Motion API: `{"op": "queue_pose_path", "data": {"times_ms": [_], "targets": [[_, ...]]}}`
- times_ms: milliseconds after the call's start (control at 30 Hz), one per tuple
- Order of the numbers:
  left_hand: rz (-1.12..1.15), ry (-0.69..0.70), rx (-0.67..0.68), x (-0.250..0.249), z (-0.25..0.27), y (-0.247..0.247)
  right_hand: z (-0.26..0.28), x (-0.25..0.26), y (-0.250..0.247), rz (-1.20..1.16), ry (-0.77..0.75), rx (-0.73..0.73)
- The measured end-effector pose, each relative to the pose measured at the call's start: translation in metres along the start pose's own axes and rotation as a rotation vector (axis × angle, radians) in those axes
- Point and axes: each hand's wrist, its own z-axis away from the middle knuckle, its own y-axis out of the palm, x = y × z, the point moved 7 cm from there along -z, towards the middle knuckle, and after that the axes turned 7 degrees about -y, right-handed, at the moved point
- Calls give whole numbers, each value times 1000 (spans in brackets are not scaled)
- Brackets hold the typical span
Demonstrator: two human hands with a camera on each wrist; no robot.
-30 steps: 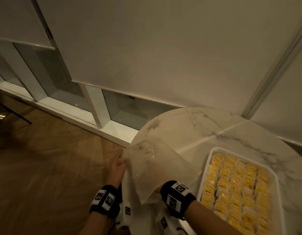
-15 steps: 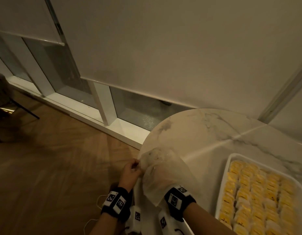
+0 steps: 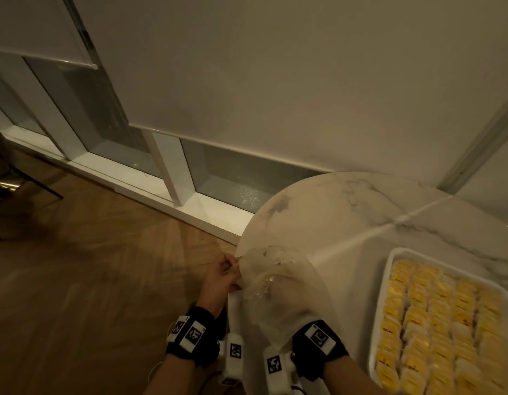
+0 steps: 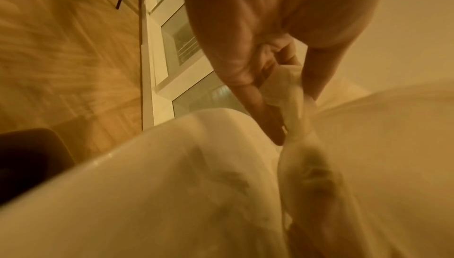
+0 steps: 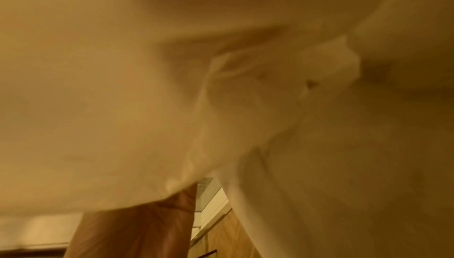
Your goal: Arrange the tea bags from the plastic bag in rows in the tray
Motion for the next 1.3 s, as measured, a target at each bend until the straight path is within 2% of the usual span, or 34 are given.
{"op": "queue_pose_path", "data": {"times_ms": [100,133,200,267,300,400,467,533,567,667,867,967,1033,1133,1167,1233,1267,1300], "targets": [[-151,10,3,0,-4,-3,18,14,-21,-79,24,160],[-196,19,13,3,-5,-2,26,18,-31,-171,60,177],[-270,65,37,5,-7,4,35,24,-52,-321,31,118],[-312,112,35,5,-11,14,38,21,-56,-286,-9,44],[-322,131,26,5,-15,19,42,18,-54,-315,23,51],[-334,168,-34,1,-22,30,55,8,-71,-360,153,-158],[-334,175,-69,-2,-28,33,58,8,-90,-350,146,-156],[-365,162,-89,-1,-37,34,63,5,-96,-415,110,-93],[-378,153,-102,0,-41,33,66,-1,-100,-525,167,-131],[-402,139,-137,-2,-46,35,88,-9,-119,-682,210,-231],[-503,155,-187,-14,-37,35,147,-39,-155,-879,210,-373],[-488,177,-206,-21,-34,25,190,-65,-166,-948,260,-391],[-453,259,-191,-30,-27,21,219,-88,-169,-978,325,-426],[-492,482,-44,-43,-2,50,261,-120,-167,-1052,450,-517],[-587,554,19,-40,6,67,274,-129,-165,-1084,491,-550],[-966,651,112,-20,10,101,293,-141,-161,-1134,540,-609],[-1175,633,119,-5,6,109,300,-145,-158,-1154,549,-624],[-1336,553,149,11,0,112,305,-146,-156,-1171,553,-634]]}}
